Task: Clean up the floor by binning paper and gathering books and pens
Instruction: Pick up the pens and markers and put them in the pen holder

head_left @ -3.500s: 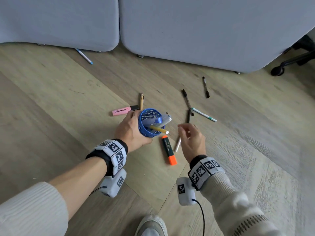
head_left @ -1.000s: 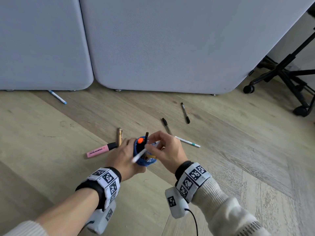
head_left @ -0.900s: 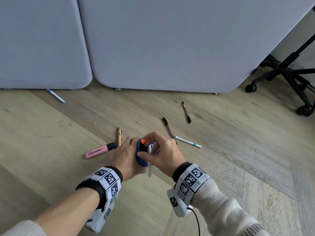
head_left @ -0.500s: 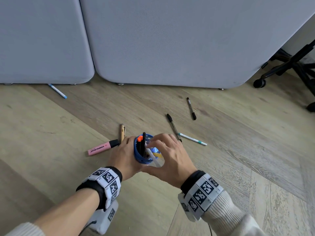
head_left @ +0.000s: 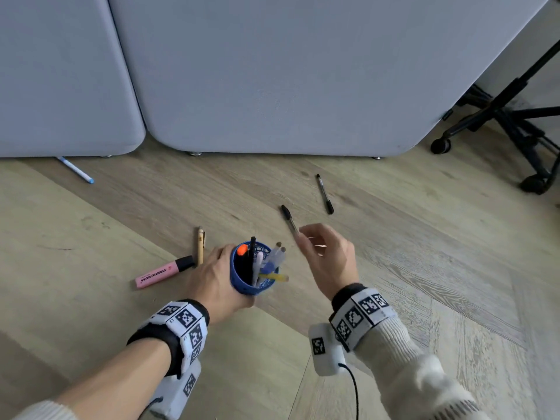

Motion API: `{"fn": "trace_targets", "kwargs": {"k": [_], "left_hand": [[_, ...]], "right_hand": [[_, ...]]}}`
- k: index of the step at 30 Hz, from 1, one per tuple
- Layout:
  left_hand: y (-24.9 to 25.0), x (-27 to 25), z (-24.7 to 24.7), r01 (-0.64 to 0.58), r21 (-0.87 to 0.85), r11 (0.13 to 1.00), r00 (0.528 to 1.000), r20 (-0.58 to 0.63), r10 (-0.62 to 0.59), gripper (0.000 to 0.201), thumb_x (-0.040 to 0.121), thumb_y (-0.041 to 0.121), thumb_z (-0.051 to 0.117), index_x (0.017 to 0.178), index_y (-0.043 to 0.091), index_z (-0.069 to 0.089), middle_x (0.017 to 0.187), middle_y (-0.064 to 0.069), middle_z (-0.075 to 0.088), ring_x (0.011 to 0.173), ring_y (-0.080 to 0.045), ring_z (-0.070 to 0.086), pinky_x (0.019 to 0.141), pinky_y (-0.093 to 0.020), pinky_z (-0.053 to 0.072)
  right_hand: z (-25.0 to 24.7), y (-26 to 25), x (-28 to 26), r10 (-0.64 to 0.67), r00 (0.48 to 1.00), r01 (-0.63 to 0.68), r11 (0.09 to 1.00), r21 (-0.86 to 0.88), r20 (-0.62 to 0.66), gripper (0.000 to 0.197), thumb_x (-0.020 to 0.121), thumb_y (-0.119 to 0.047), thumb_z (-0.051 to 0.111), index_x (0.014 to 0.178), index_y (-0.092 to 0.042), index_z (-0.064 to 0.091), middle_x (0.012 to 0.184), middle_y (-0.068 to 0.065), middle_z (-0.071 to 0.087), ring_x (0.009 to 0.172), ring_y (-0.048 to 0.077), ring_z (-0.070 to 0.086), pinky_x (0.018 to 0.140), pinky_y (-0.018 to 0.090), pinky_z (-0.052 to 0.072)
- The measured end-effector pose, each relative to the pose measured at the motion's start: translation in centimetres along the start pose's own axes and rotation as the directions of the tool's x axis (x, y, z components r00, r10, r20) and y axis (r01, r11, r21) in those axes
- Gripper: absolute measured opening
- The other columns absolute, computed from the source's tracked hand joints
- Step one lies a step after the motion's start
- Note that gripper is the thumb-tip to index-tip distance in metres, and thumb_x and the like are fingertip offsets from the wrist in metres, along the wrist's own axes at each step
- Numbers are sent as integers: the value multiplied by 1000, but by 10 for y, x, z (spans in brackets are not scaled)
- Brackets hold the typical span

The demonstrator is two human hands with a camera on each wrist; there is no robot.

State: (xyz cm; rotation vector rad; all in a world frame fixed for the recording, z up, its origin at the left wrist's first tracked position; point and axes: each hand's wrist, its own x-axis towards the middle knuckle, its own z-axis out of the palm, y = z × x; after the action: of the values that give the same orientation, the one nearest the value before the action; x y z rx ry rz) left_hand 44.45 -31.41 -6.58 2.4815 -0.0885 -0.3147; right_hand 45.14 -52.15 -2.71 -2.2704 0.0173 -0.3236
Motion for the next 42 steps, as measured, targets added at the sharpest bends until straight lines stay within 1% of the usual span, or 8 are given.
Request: {"fn": "trace_targets", "kwargs": {"k": [3, 7, 14, 19, 26, 31, 35, 42], "left_hand": [[-9, 4, 3, 32, -57, 998, 999, 1, -32, 78, 42, 56, 81, 109, 33, 48, 107, 16, 55, 89, -15, 63, 71, -29, 51], [-14, 11, 3, 29, -70, 997, 999, -17, -30, 76, 44, 55, 81, 109, 36, 47, 108, 17, 54, 90, -12, 63, 74, -29, 52], [-25, 33, -10, 46, -132, 990, 998, -34, -51, 76, 45, 52, 84, 109, 38, 46, 104, 18, 58, 93, -10, 62, 75, -27, 48], [-25, 30, -8, 44, -181, 983, 996, -69, -57, 76, 44, 46, 85, 110, 38, 48, 114, 19, 57, 95, -11, 62, 76, -29, 48], [-25, 43, -22, 67, -98, 993, 995, 75, -60, 76, 36, 51, 75, 105, 39, 45, 102, 18, 57, 90, -11, 62, 77, -31, 52], [-28, 56, -89, -123, 291, 949, 971, 234, 54, 75, 41, 45, 76, 109, 31, 46, 106, 12, 55, 95, -18, 59, 77, -29, 48], [-45, 48, -138, -122, 329, 936, 974, 223, 48, 75, 39, 49, 76, 106, 32, 46, 105, 13, 57, 92, -17, 58, 78, -30, 50], [-38, 32, -162, -175, 278, 944, 965, 240, 108, 69, 44, 52, 77, 104, 36, 47, 104, 13, 60, 90, -17, 59, 72, -27, 47]], "right_hand": [[-7, 53, 25, 203, 979, -185, 904, -385, 7, 23, 89, -13, 57, 111, -17, 65, 112, 0, 65, 100, 18, 62, 88, 31, 50], [-5, 102, 33, 357, 897, -62, 688, -723, 262, 36, 93, -15, 49, 128, -22, 52, 125, 0, 52, 114, 22, 50, 95, 35, 45], [0, 118, 40, 245, 960, -104, 762, -640, 136, 7, 95, -4, 46, 97, -11, 46, 88, 2, 55, 67, 17, 50, 59, 25, 40], [28, 97, 50, 149, 988, -149, 902, -404, -31, 16, 93, -22, 51, 92, -7, 57, 96, 3, 53, 89, 22, 54, 75, 26, 35], [71, 72, 46, 245, 953, -93, 799, -594, 180, 20, 87, -5, 50, 107, -4, 51, 108, 13, 50, 94, 32, 53, 84, 34, 41], [54, 46, 40, 448, 874, -228, 720, -656, 188, 24, 91, 0, 42, 114, -5, 48, 111, 13, 48, 83, 27, 54, 75, 35, 47], [29, -19, 33, 87, 991, -17, 837, -547, 101, 23, 88, 5, 52, 110, -3, 53, 105, 14, 47, 64, 23, 51, 58, 33, 47], [5, -139, 24, -211, 925, 357, 770, -529, 317, 27, 86, 2, 62, 110, -9, 62, 122, 10, 47, 73, 18, 58, 65, 23, 50]]}}
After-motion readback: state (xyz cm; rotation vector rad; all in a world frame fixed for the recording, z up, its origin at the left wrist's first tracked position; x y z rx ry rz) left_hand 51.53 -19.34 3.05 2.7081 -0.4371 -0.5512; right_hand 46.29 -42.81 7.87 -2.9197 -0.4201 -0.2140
